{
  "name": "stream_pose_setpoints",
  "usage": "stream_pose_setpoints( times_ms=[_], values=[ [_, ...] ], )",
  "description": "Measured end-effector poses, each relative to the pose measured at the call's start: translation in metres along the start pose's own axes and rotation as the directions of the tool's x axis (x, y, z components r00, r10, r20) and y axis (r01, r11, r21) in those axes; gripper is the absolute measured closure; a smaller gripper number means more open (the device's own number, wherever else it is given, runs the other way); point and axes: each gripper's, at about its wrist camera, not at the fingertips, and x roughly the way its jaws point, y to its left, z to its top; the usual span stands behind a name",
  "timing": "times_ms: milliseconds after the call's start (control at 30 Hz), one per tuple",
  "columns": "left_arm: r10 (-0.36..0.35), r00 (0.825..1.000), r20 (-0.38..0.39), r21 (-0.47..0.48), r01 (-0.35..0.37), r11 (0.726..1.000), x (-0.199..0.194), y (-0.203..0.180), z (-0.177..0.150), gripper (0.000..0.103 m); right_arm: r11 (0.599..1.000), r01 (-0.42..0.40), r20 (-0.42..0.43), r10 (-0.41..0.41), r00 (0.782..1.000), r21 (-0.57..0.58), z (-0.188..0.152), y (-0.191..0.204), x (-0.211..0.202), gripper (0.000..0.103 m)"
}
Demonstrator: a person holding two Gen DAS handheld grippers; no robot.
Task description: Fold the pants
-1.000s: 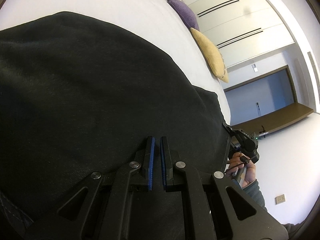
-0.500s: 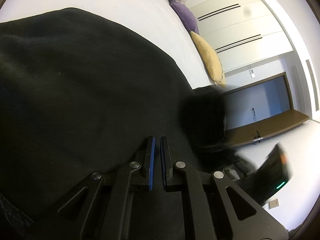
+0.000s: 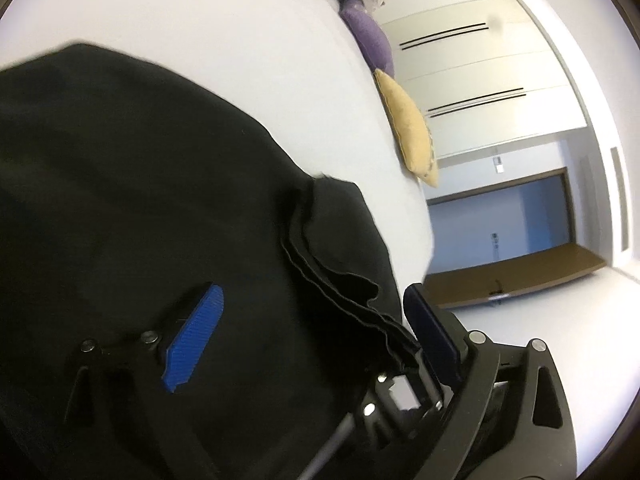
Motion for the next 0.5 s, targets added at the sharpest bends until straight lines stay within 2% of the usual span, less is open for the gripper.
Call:
stream_pose_setpoints(
  times_ms=[67,133,333,500],
  values=[
    [-0.01,1.0,-0.019,-0.041,0.009,0.999,0.001,0.003,-0.001,0.011,0.997,0.045,0.055,-0.042,0.998,-0.058,0.002,0.01,-0.013,0.095],
    [-0.02,0.999,-0.029,-0.058,0.019,0.998,0.0,0.005,-0.003,0.011,0.978,0.113,0.13,-0.091,0.987,-0.174,0.003,0.028,-0.026,0.095],
    [-0.067,0.996,-0.052,-0.103,0.061,0.993,-0.004,0.013,-0.004,0.011,0.886,0.206,0.255,-0.104,0.961,-0.415,-0.019,0.071,-0.038,0.095],
    [-0.131,0.99,-0.055,-0.159,0.121,0.98,-0.013,0.031,0.004,0.011,0.82,0.264,0.323,-0.103,0.941,-0.508,-0.036,0.081,-0.042,0.095]
  ],
)
